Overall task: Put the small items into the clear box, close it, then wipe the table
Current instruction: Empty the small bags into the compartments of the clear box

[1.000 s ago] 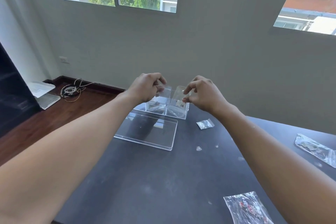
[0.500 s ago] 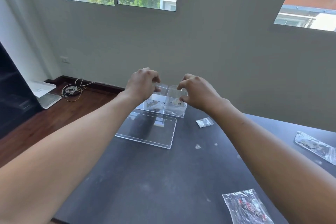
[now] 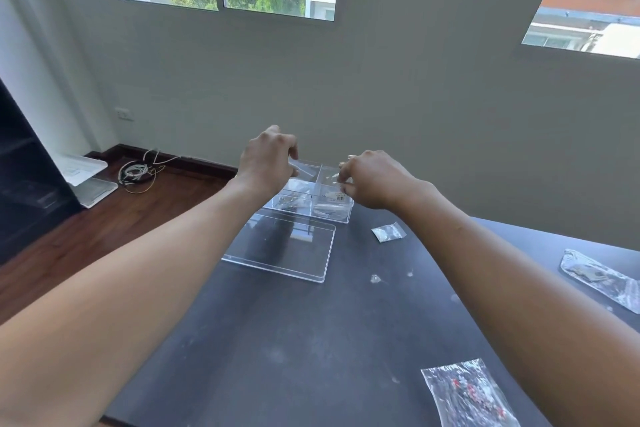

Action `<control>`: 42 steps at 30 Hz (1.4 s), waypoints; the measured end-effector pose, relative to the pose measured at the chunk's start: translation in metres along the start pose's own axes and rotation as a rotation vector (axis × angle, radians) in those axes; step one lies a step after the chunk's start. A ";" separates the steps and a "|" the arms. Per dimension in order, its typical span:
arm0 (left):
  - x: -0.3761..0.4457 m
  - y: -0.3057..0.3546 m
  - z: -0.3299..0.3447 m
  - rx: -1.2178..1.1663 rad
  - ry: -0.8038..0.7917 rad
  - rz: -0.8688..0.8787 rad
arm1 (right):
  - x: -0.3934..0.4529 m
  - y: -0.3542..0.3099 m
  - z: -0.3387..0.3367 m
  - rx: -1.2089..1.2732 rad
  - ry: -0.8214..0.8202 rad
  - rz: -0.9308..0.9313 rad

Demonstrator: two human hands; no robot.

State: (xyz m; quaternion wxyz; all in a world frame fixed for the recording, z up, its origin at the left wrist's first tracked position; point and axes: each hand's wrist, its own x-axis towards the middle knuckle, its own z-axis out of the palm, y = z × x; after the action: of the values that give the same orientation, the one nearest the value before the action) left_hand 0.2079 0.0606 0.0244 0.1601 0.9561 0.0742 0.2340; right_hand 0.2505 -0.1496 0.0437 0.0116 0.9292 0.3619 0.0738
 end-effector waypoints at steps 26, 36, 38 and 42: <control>-0.019 -0.008 0.007 0.306 -0.376 0.152 | -0.008 -0.001 0.004 0.202 -0.253 -0.003; -0.066 0.033 0.005 0.008 0.324 0.361 | -0.111 0.009 -0.015 0.608 0.225 0.048; -0.078 0.049 0.002 -0.072 0.297 0.502 | -0.146 0.013 -0.019 0.585 0.225 0.055; -0.100 0.077 0.013 -0.160 0.030 0.642 | -0.217 0.017 -0.029 0.515 0.063 0.054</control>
State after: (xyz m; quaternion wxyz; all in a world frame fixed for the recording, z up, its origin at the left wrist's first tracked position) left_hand 0.1308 -0.0371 -0.0027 0.1519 0.9114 -0.2471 0.2918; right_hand 0.0998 -0.3094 0.0462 -0.2385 0.9082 0.3438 0.0087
